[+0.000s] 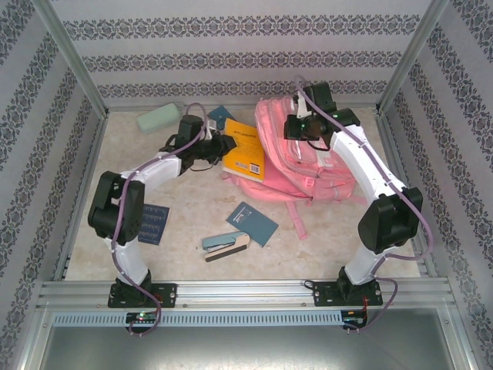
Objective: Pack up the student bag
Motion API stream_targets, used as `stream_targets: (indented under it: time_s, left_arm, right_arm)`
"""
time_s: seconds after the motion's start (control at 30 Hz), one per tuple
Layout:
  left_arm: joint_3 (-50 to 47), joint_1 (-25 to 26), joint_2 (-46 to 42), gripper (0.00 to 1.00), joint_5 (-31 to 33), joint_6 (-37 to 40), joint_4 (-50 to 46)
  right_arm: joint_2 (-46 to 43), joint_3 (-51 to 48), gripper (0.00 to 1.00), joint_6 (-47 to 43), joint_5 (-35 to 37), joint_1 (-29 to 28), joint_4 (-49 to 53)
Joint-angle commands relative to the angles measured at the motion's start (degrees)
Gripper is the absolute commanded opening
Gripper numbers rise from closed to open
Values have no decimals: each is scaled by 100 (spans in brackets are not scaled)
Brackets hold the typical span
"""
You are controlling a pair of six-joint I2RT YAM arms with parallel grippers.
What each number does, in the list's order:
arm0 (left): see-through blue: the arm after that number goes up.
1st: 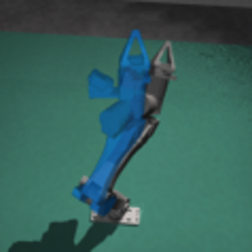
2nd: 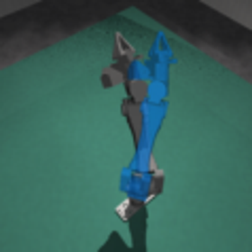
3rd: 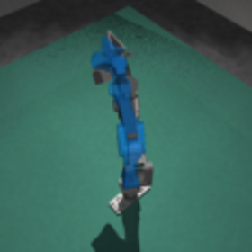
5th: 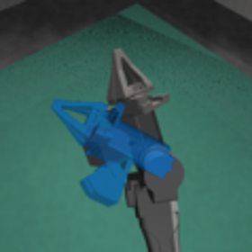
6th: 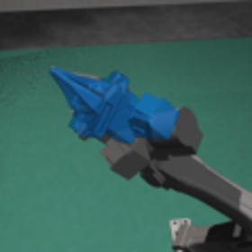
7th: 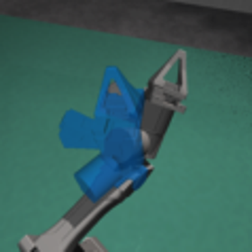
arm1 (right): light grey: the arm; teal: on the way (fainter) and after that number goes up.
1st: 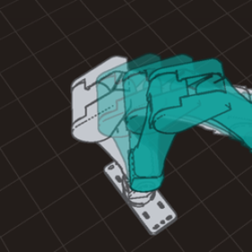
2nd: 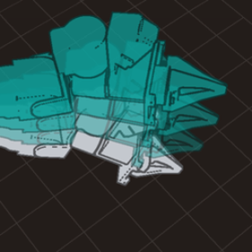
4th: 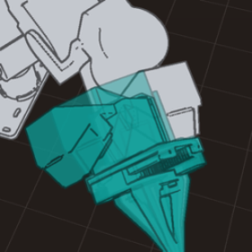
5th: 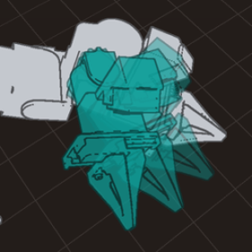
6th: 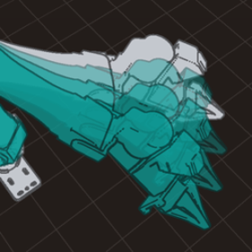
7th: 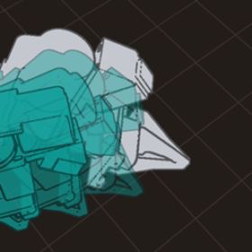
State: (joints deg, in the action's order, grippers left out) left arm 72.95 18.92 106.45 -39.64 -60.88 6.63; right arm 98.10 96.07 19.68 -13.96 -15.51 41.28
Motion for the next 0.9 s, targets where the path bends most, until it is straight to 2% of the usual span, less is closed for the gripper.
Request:
stream_targets:
  time_s: [0.0, 0.07, 0.2, 0.47, 0.63, 0.87]
  left_arm:
    - [475, 267, 162, 0, 229, -106, 577]
    - [709, 390, 352, 0, 346, -104, 518]
    - [1049, 624, 785, 0, 568, -270, 601]
    - [1611, 1098, 1479, 0, 721, -859, 1257]
    - [1643, 1193, 1373, 0, 1017, -869, 1218]
    - [1384, 1177, 635, 0, 1843, -217, 441]
  right_arm:
    - [-331, 296, 0, 428, -1262, 256, -796]
    - [-383, 230, 0, 688, -1622, 448, -1025]
    - [-462, 188, 0, 1066, -1903, 701, -1265]
    - [-512, 61, 0, 1497, -2087, 760, -1659]
    - [-553, -13, 0, 1428, -2062, 769, -1606]
    - [-650, -217, 0, 1381, -2071, 878, -1685]
